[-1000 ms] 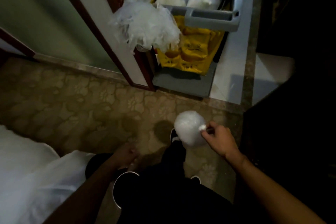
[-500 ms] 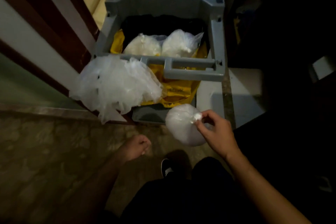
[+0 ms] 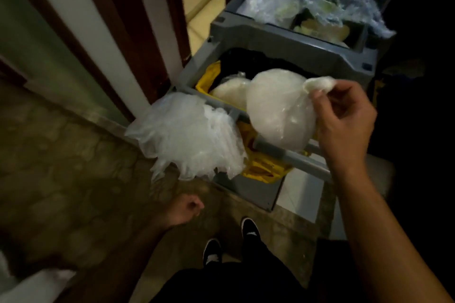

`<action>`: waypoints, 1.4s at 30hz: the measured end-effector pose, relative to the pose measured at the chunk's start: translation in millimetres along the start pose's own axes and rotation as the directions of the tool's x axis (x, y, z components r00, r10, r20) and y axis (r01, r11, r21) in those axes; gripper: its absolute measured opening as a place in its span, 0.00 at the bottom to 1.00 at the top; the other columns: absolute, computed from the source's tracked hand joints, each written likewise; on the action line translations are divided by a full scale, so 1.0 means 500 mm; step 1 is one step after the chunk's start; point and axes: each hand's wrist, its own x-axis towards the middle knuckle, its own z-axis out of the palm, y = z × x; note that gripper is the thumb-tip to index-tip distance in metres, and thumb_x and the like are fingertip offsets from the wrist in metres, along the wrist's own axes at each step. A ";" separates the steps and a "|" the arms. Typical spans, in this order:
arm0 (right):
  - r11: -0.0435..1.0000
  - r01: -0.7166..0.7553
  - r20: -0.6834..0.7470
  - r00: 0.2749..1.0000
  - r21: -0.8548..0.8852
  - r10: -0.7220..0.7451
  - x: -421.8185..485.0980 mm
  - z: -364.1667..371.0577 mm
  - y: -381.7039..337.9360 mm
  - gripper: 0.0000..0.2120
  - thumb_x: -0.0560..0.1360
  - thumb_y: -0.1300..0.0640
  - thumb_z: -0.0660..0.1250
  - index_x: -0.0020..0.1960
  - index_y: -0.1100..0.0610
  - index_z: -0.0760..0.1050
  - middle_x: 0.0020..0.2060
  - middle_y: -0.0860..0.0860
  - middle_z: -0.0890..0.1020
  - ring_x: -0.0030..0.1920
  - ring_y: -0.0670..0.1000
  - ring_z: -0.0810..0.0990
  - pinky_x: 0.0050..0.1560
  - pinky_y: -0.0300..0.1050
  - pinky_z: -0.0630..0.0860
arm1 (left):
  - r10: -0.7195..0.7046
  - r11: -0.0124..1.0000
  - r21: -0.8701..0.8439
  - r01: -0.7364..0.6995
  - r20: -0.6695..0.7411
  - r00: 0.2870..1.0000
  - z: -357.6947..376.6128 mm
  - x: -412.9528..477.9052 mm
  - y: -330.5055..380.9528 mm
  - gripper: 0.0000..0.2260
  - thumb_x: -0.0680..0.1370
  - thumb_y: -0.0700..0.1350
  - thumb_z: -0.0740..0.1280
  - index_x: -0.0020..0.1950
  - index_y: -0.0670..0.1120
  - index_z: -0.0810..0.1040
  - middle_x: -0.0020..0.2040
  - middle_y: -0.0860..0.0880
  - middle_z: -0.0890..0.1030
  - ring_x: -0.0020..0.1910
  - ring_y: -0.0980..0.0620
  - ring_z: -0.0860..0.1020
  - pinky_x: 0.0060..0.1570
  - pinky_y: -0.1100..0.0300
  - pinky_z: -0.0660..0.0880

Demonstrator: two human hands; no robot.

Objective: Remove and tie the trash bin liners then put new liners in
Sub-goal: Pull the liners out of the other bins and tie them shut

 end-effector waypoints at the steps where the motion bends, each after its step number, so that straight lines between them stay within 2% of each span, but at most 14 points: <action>1: 1.000 0.009 0.015 1.000 -0.006 -0.009 0.027 0.021 0.006 0.06 0.79 0.55 0.70 0.56 0.54 0.78 0.50 0.49 0.83 0.52 0.46 0.83 0.52 0.38 0.80 | -0.016 0.999 -0.029 0.016 -0.018 1.000 0.004 -0.006 -0.005 0.10 0.80 0.42 0.67 0.41 0.53 0.77 0.37 0.54 0.79 0.31 0.66 0.78 0.40 0.64 0.74; 8: 0.963 0.135 0.174 0.980 -0.232 -0.095 0.177 0.166 0.116 0.07 0.77 0.53 0.68 0.55 0.51 0.78 0.50 0.46 0.81 0.50 0.43 0.79 0.56 0.43 0.78 | -0.248 0.954 -0.217 0.206 -0.189 0.950 0.040 -0.047 -0.031 0.05 0.79 0.45 0.69 0.46 0.46 0.82 0.44 0.42 0.84 0.43 0.42 0.84 0.46 0.46 0.82; 11: 0.892 0.256 0.344 0.931 -0.373 -0.123 0.213 0.202 0.190 0.10 0.76 0.56 0.67 0.56 0.57 0.80 0.51 0.54 0.83 0.53 0.53 0.80 0.58 0.49 0.76 | -0.234 0.957 -0.226 0.181 -0.236 0.943 0.061 -0.056 -0.045 0.10 0.77 0.53 0.69 0.46 0.48 0.82 0.40 0.47 0.83 0.40 0.47 0.84 0.45 0.45 0.81; 15: 0.800 0.310 0.537 0.844 -0.515 0.019 0.238 0.221 0.266 0.15 0.75 0.50 0.67 0.57 0.56 0.82 0.49 0.57 0.85 0.52 0.58 0.81 0.56 0.49 0.75 | -0.232 0.961 -0.212 0.175 -0.284 0.930 0.087 -0.058 -0.030 0.02 0.81 0.43 0.68 0.49 0.48 0.80 0.42 0.48 0.83 0.37 0.56 0.82 0.40 0.62 0.78; 17: 0.747 0.352 0.586 0.808 -0.564 0.062 0.246 0.218 0.288 0.21 0.77 0.41 0.60 0.53 0.55 0.83 0.46 0.57 0.86 0.51 0.59 0.82 0.56 0.54 0.77 | -0.265 0.949 -0.248 0.197 -0.279 0.923 0.099 -0.053 -0.023 0.03 0.81 0.42 0.67 0.52 0.45 0.80 0.43 0.47 0.82 0.37 0.57 0.81 0.38 0.66 0.76; 19: 0.684 0.411 0.635 0.766 -0.603 0.100 0.256 0.213 0.303 0.25 0.81 0.42 0.52 0.47 0.56 0.83 0.43 0.57 0.85 0.49 0.61 0.82 0.56 0.56 0.76 | -0.298 0.933 -0.288 0.216 -0.282 0.912 0.107 -0.048 -0.014 0.05 0.81 0.42 0.67 0.54 0.43 0.79 0.45 0.46 0.82 0.39 0.56 0.80 0.38 0.67 0.76; 22: 0.562 0.478 0.617 0.783 -0.675 0.074 0.275 0.210 0.303 0.20 0.80 0.45 0.59 0.46 0.56 0.84 0.42 0.57 0.84 0.47 0.60 0.81 0.51 0.52 0.74 | -0.342 0.909 -0.349 0.229 -0.309 0.887 0.111 -0.056 0.001 0.02 0.82 0.45 0.67 0.53 0.49 0.77 0.47 0.47 0.83 0.41 0.57 0.81 0.39 0.67 0.75; 24: 0.515 0.457 0.542 0.840 -0.725 0.018 0.276 0.213 0.271 0.12 0.75 0.45 0.68 0.49 0.52 0.84 0.50 0.57 0.82 0.53 0.60 0.79 0.54 0.53 0.74 | -0.348 0.908 -0.354 0.225 -0.336 0.875 0.113 -0.076 -0.008 0.03 0.82 0.48 0.67 0.54 0.51 0.78 0.47 0.50 0.84 0.42 0.58 0.82 0.42 0.64 0.77; 26: 0.567 0.422 0.499 0.866 -0.707 -0.023 0.262 0.218 0.220 0.10 0.71 0.48 0.73 0.51 0.50 0.80 0.58 0.57 0.77 0.59 0.62 0.75 0.58 0.57 0.72 | -0.361 0.903 -0.361 0.231 -0.349 0.865 0.119 -0.103 -0.018 0.04 0.82 0.48 0.66 0.53 0.51 0.80 0.45 0.52 0.84 0.41 0.57 0.82 0.45 0.57 0.80; 28: 0.699 0.443 0.550 0.831 -0.561 -0.085 0.238 0.238 0.159 0.08 0.72 0.51 0.71 0.50 0.51 0.78 0.57 0.57 0.77 0.57 0.61 0.76 0.56 0.53 0.71 | -0.417 0.875 -0.410 0.257 -0.369 0.831 0.130 -0.139 -0.031 0.05 0.82 0.45 0.66 0.49 0.52 0.81 0.43 0.52 0.83 0.38 0.57 0.82 0.44 0.56 0.80; 31: 0.866 0.477 0.767 0.610 -0.152 -0.201 0.140 0.303 0.067 0.04 0.75 0.53 0.69 0.48 0.53 0.78 0.48 0.53 0.82 0.46 0.51 0.78 0.48 0.42 0.69 | -0.523 0.813 -0.495 0.308 -0.386 0.760 0.163 -0.212 -0.063 0.05 0.81 0.43 0.67 0.50 0.50 0.82 0.43 0.49 0.84 0.37 0.55 0.82 0.40 0.61 0.78; 35: 0.927 0.270 0.906 0.264 0.261 -0.332 -0.103 0.363 -0.058 0.03 0.78 0.55 0.70 0.51 0.51 0.79 0.43 0.43 0.82 0.41 0.39 0.80 0.43 0.31 0.75 | -0.691 0.665 -0.656 0.356 -0.359 0.628 0.273 -0.349 -0.145 0.05 0.80 0.40 0.67 0.51 0.46 0.82 0.42 0.49 0.83 0.37 0.54 0.81 0.37 0.66 0.76; 39: 0.918 0.201 0.934 -0.178 0.342 -0.309 -0.388 0.399 -0.103 0.04 0.76 0.53 0.71 0.49 0.46 0.77 0.39 0.41 0.81 0.41 0.40 0.80 0.41 0.32 0.77 | -0.858 0.394 -0.864 0.313 -0.224 0.462 0.467 -0.495 -0.229 0.08 0.79 0.37 0.66 0.43 0.47 0.81 0.40 0.41 0.83 0.35 0.49 0.79 0.41 0.50 0.81; 42: 0.914 0.251 0.848 -0.507 0.319 -0.156 -0.604 0.419 -0.084 0.04 0.76 0.54 0.72 0.48 0.47 0.78 0.41 0.41 0.82 0.44 0.41 0.81 0.48 0.41 0.79 | -0.915 0.196 -0.941 0.275 -0.074 0.397 0.605 -0.598 -0.238 0.06 0.81 0.37 0.65 0.48 0.41 0.81 0.40 0.41 0.81 0.31 0.51 0.77 0.28 0.66 0.74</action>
